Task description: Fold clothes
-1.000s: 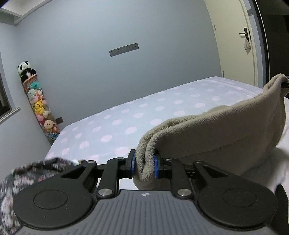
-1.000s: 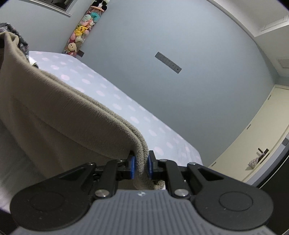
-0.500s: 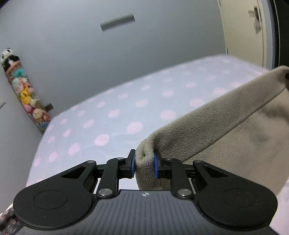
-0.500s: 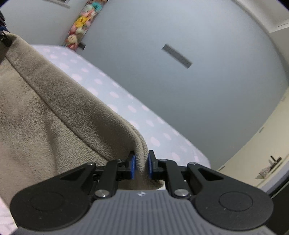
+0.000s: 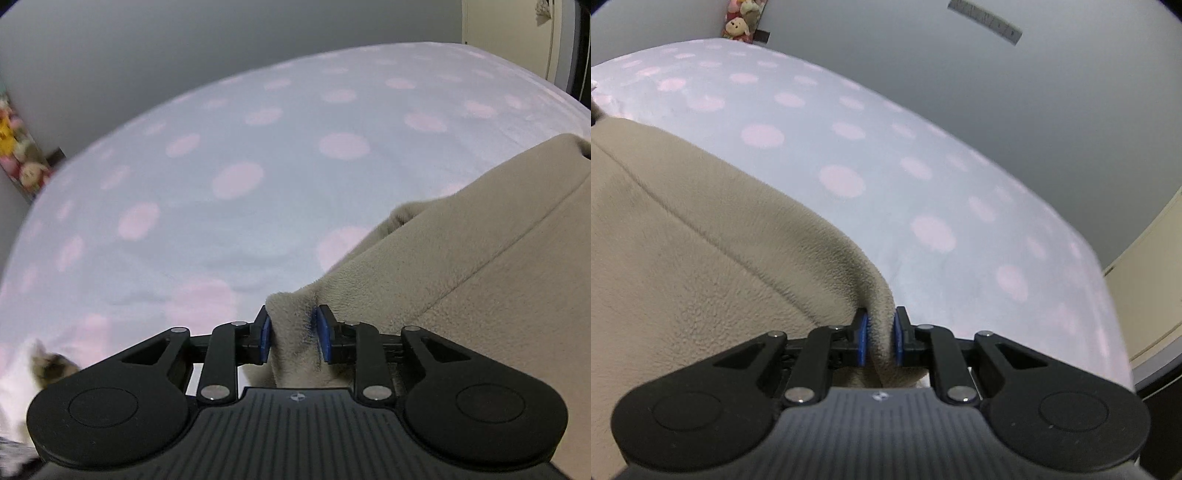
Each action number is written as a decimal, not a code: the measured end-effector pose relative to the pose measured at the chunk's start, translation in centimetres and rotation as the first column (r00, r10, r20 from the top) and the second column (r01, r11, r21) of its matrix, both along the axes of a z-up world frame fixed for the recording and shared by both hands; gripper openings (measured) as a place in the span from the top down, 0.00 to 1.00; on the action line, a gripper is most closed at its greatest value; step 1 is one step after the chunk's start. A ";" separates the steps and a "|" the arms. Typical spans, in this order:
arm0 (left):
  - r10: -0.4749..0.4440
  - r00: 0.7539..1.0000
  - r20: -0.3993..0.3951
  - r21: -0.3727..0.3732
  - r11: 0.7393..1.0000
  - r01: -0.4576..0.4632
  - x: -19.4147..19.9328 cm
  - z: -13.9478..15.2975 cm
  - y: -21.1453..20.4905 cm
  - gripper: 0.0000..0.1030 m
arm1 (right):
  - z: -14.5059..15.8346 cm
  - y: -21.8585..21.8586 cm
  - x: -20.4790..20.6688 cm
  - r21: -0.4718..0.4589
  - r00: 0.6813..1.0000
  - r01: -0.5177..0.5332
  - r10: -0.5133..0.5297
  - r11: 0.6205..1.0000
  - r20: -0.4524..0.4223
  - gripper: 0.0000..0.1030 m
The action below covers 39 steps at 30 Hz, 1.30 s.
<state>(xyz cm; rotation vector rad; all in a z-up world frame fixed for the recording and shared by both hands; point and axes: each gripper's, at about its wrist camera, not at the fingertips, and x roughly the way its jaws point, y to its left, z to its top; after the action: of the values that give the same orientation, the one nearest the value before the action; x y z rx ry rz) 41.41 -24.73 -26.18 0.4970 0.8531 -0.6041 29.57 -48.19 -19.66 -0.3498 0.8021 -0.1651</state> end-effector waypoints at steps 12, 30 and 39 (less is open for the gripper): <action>0.132 0.991 0.008 -0.081 0.988 -0.131 -0.3 3.1 2.7 0.45 | 0.2 -1.2 0.3 0.205 0.985 0.171 -0.173 0.964 -0.009 0.66; 0.253 0.962 -0.101 -0.316 0.909 -0.272 -17.3 5.4 11.1 0.35 | 1.7 -3.6 -22.1 0.711 0.848 0.384 -0.530 0.589 -0.019 0.36; 0.357 0.919 -0.171 -0.420 0.817 -0.395 -20.3 0.8 13.3 0.39 | -5.9 -0.8 -28.3 0.846 0.792 0.365 -0.607 0.389 -0.063 0.37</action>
<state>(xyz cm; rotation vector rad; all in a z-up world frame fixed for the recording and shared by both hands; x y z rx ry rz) 21.08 -11.39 -25.34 -0.1245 0.8304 -0.4337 1.27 -49.03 -25.54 0.8581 0.6107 -0.3640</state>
